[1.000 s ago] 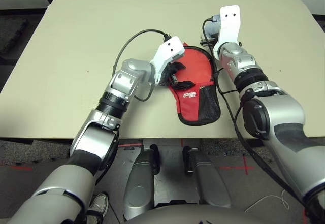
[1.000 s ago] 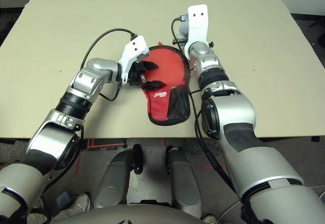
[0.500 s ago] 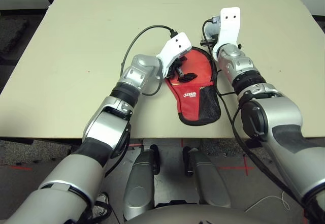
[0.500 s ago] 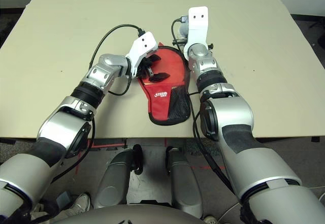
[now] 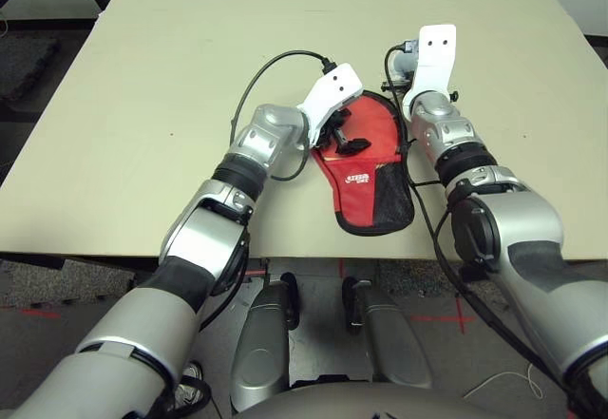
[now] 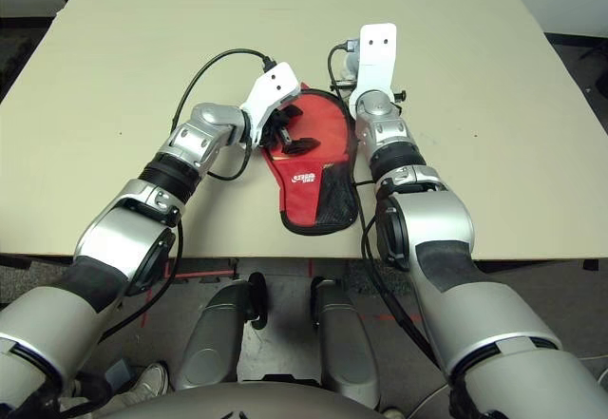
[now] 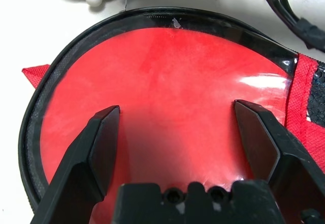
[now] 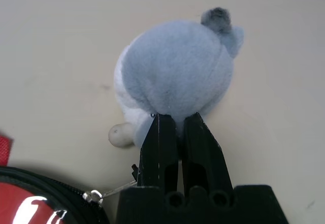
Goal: Store the ping-pong paddle in its case and zip it.
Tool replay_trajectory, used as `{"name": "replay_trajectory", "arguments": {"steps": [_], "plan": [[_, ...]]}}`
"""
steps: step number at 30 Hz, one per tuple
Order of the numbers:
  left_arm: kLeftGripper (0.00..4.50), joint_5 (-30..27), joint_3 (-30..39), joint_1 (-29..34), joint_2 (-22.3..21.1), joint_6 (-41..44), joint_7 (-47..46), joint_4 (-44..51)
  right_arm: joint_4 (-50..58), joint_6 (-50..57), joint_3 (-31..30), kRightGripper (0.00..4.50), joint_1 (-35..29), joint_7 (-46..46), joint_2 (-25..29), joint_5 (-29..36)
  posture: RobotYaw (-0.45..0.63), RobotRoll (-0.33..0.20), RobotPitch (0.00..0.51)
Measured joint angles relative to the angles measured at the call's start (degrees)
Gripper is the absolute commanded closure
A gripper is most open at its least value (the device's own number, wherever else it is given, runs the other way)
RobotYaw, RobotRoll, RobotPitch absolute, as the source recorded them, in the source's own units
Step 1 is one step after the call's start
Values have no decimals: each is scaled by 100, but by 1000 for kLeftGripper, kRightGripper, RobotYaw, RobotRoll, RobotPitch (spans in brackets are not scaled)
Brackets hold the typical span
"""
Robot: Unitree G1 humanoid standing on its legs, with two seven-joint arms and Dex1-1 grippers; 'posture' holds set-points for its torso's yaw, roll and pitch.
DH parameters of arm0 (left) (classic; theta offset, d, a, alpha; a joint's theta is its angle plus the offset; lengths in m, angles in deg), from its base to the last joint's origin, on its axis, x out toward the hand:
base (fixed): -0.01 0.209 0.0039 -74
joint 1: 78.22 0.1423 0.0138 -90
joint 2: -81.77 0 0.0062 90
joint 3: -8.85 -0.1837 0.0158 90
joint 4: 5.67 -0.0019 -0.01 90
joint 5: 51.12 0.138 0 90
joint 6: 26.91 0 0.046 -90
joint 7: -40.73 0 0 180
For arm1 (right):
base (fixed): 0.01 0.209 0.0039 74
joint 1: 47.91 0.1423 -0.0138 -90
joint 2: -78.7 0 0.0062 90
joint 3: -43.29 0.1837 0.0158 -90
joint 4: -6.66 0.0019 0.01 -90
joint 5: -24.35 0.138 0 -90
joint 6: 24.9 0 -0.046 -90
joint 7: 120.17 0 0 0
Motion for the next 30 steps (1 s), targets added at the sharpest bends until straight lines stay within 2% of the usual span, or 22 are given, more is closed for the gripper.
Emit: {"name": "replay_trajectory", "arguments": {"steps": [4, 8, 16, 30], "plan": [[0, 0, -15, 24, 18, 0, 9, 1, 580, 85, -2, 4474, -441, -114, 39, -3, -9, 0, 264], [0, 0, -19, 30, 32, 0, 10, 1, 1642, 559, -7, 4474, -1024, -129, 85, -1, -16, 0, 267], [0, 0, -15, -3, 71, 0, -1, -26, 4053, 2227, -6, 4474, -2080, -42, 238, 161, -34, 0, 275], [0, 0, 3, -24, 126, -1, 7, -53, 7263, 5137, -30, 4474, -3214, 620, 703, 446, -63, 0, 288]]}}
